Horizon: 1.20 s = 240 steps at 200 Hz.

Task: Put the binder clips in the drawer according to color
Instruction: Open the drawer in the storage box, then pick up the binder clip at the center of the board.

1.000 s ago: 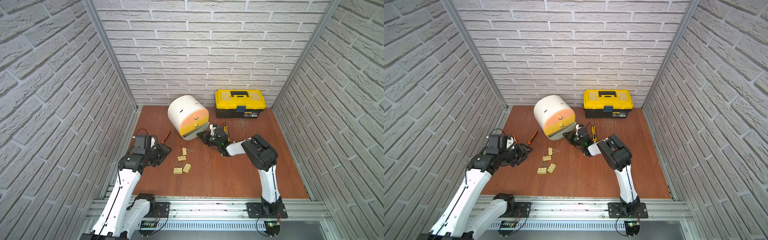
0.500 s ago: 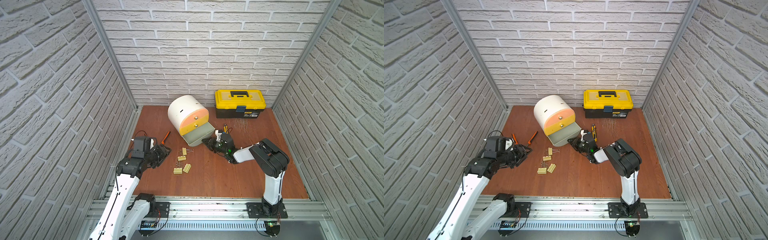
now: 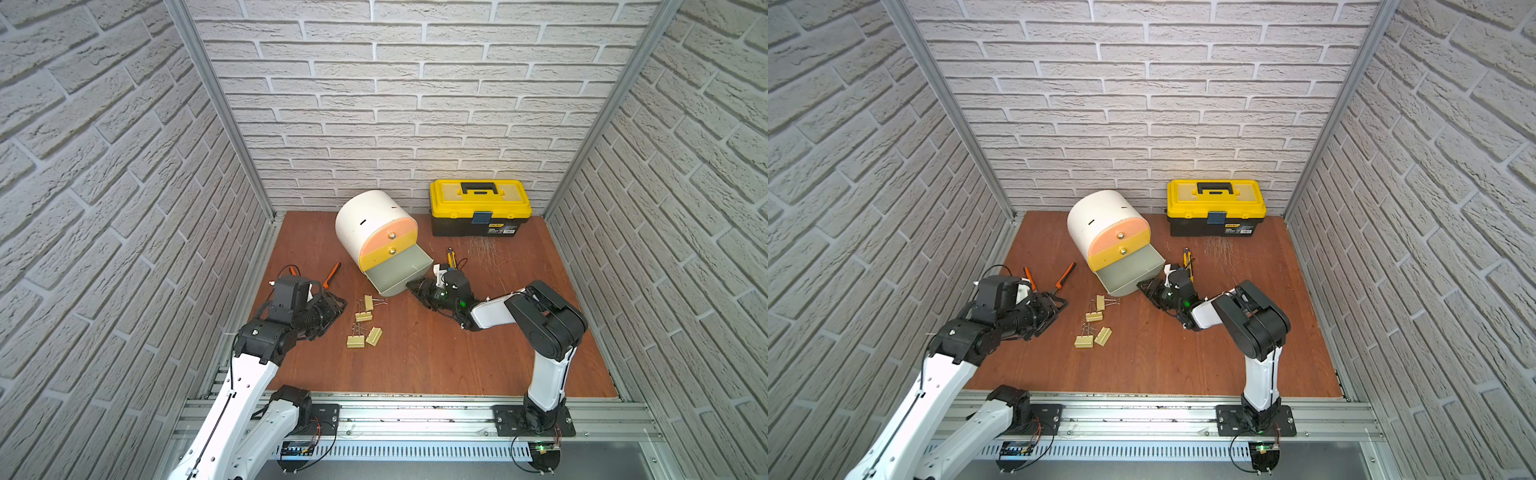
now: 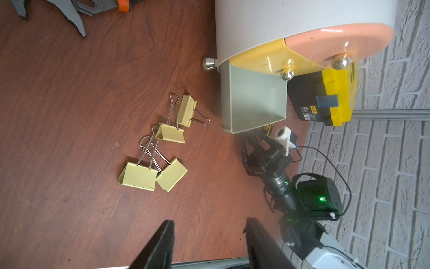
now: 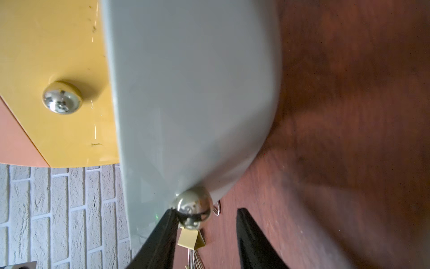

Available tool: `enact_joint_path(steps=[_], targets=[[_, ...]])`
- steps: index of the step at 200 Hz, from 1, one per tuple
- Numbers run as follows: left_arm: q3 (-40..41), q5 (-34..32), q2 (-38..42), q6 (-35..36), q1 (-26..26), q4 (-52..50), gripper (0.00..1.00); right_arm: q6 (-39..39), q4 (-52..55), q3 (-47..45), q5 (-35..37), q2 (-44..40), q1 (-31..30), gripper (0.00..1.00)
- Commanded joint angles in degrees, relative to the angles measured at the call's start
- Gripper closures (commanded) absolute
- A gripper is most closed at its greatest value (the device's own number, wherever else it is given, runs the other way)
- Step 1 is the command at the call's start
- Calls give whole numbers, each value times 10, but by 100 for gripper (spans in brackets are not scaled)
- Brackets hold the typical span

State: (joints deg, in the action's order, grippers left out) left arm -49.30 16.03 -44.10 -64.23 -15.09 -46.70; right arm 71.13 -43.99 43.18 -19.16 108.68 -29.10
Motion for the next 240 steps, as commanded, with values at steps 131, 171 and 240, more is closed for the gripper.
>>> enact_joint_path(steps=[131,171,240], targets=[[115,-93,-18,-29,-71,47,45,-344,589,43,49,-341,-39,32],[144,-99,-14,-23,-73,36,45,-398,699,62,100,-396,-93,31],[175,-116,68,-43,-73,-39,45,-436,747,105,168,-358,-213,31]])
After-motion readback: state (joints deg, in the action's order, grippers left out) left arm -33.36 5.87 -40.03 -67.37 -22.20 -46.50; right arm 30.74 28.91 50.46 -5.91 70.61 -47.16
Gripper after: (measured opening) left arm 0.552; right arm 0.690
